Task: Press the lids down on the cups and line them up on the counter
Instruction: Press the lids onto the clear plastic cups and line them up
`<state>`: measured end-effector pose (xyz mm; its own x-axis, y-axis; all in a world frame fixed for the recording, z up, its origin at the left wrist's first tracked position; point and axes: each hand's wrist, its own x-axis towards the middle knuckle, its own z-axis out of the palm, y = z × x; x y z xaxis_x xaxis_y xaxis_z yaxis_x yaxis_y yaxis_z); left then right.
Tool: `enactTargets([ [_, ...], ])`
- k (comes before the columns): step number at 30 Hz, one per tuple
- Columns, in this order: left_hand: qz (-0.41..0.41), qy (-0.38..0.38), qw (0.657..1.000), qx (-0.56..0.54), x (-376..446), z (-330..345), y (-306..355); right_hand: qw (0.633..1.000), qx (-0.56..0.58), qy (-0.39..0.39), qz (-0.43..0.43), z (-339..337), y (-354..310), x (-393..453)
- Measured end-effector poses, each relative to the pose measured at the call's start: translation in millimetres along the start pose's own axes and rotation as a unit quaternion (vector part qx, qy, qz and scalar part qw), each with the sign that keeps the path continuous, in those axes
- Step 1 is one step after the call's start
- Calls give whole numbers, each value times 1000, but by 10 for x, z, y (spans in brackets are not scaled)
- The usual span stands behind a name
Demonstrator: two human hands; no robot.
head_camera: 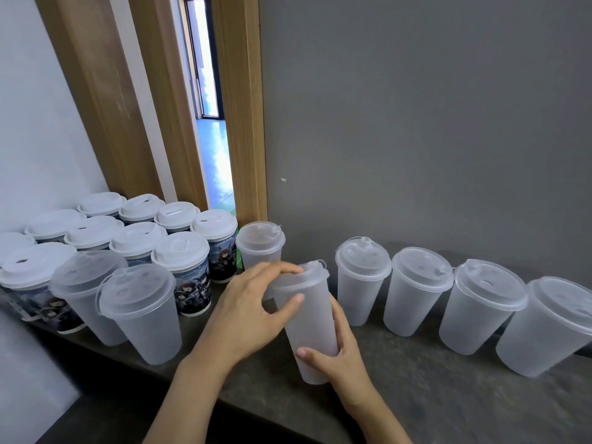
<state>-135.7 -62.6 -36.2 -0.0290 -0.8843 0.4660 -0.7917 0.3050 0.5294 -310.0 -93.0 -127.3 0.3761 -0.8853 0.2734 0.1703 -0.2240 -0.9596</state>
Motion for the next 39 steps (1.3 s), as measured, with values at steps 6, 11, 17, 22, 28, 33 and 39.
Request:
enactTargets([
  [6,24,17,998,-47,-4,32,20,990,79,-44,104,-24,-26,1],
  [11,10,15,996,-86,-23,19,6,961,178,-122,175,-74,-40,-18],
  [17,-41,-26,997,-65,-29,-98,16,992,67,-13,103,-15,15,16],
  [22,-5,-15,999,-31,-11,-116,62,994,45,-6,99,-8,36,16],
  [28,1,-8,998,-62,-2,-29,44,993,39,3,108,22,-25,16],
  [33,-57,34,988,-140,-11,63,-48,985,99,-16,139,12,-50,7],
  [39,-88,40,987,-129,15,90,-190,975,145,-46,160,-3,-76,-9],
])
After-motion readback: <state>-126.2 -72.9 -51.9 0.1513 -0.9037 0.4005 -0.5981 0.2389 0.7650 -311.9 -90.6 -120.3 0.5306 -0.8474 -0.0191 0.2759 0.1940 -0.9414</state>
